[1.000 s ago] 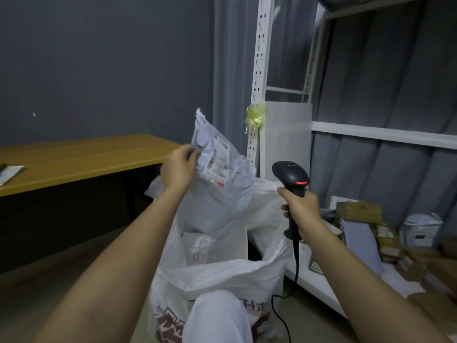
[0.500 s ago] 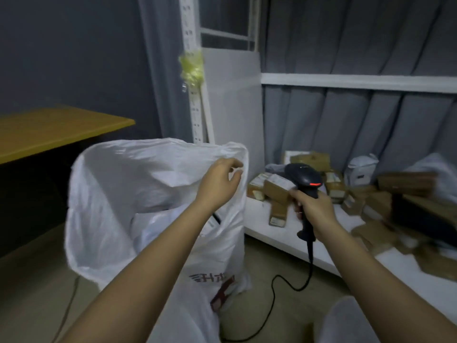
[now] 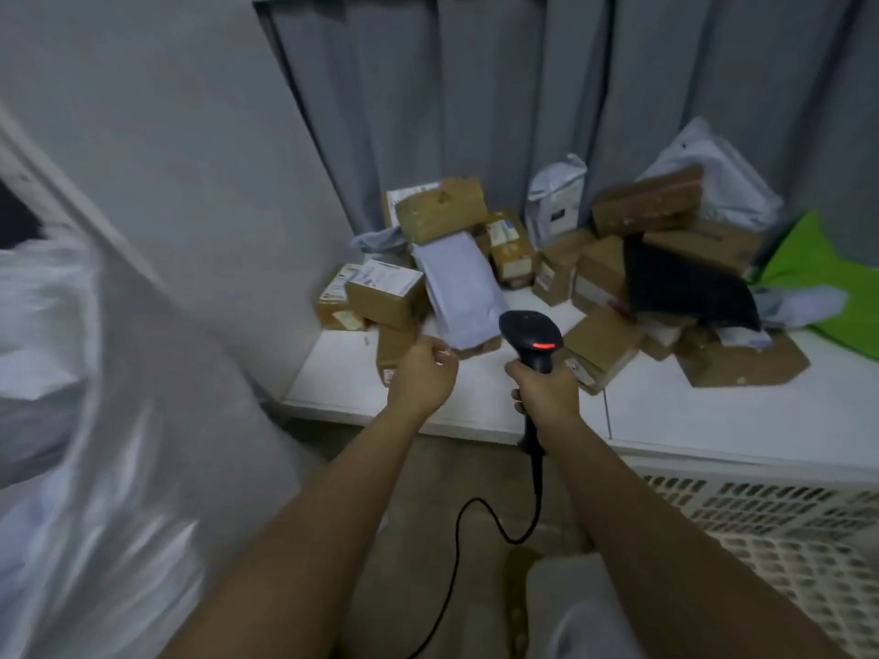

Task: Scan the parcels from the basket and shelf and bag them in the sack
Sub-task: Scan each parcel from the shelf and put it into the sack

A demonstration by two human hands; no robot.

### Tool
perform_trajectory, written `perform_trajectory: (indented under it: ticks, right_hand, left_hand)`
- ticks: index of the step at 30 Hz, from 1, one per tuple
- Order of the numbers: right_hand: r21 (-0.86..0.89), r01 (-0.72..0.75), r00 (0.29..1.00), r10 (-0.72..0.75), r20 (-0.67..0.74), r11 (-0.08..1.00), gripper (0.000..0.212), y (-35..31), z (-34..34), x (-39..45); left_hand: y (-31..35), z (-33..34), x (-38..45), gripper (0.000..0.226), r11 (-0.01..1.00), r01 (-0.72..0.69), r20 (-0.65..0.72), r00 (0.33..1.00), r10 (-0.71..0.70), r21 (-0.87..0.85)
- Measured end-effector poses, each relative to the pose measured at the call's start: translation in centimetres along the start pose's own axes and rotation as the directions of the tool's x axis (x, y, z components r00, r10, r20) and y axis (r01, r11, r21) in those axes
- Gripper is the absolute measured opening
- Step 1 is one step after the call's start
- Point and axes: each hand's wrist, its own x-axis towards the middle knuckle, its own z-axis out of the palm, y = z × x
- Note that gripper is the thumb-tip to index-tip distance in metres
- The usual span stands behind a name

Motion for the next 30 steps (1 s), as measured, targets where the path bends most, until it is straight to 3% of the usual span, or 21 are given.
perform_trajectory:
  ticks: [5, 11, 16, 19, 21, 23, 25, 30]
  right_hand:
    - [-0.053, 0.016, 0.999, -0.018, -0.05, 0.998, 0.009, 1.6, 0.3, 6.8]
    - [0.067, -0.087, 0.994, 0.091, -0.058, 0.994, 0.013, 2.9, 0.7, 10.8]
    - [0.109, -0.104, 0.991, 0.113, -0.074, 0.989, 0.013, 3.4, -0.1, 11.6]
    - [0.08, -0.098, 0.99, 0.105, -0.091, 0.992, 0.018, 3.6, -0.2, 11.4]
    - [0.075, -0.069, 0.993, 0.076, -0.096, 0.995, 0.014, 3.0, -0.2, 10.8]
    - [0.07, -0.019, 0.995, 0.026, -0.094, 0.997, 0.008, 2.2, -0.2, 9.8]
    - [0.039, 0.045, 0.995, -0.041, -0.09, 0.998, 0.017, 1.4, -0.3, 8.1]
    - [0.099, 0.111, 0.989, -0.1, -0.11, 0.989, 0.029, -1.6, -0.8, 2.2]
  left_hand:
    - [-2.2, 6.8, 8.3, 0.039, 0.968, 0.143, 0.026, 0.99, -0.141, -0.207]
    - [-4.9, 11.0, 15.2, 0.061, 0.891, 0.145, -0.12, 0.969, -0.215, -0.431]
    - [-5.9, 12.4, 17.7, 0.018, 0.864, 0.178, -0.204, 0.931, -0.303, -0.471]
    - [-5.2, 11.9, 16.4, 0.024, 0.914, 0.104, -0.255, 0.943, -0.216, -0.392]
    - [-4.5, 10.9, 15.0, 0.028, 0.965, 0.011, -0.344, 0.933, -0.105, -0.263]
    - [-3.4, 9.1, 13.3, 0.028, 0.966, -0.076, -0.38, 0.925, -0.026, -0.249]
    - [-1.5, 6.7, 11.3, 0.035, 0.925, -0.121, -0.332, 0.943, -0.006, -0.359]
    - [2.7, 0.6, 4.4, 0.04, 0.844, 0.037, -0.08, 0.992, -0.094, -0.535]
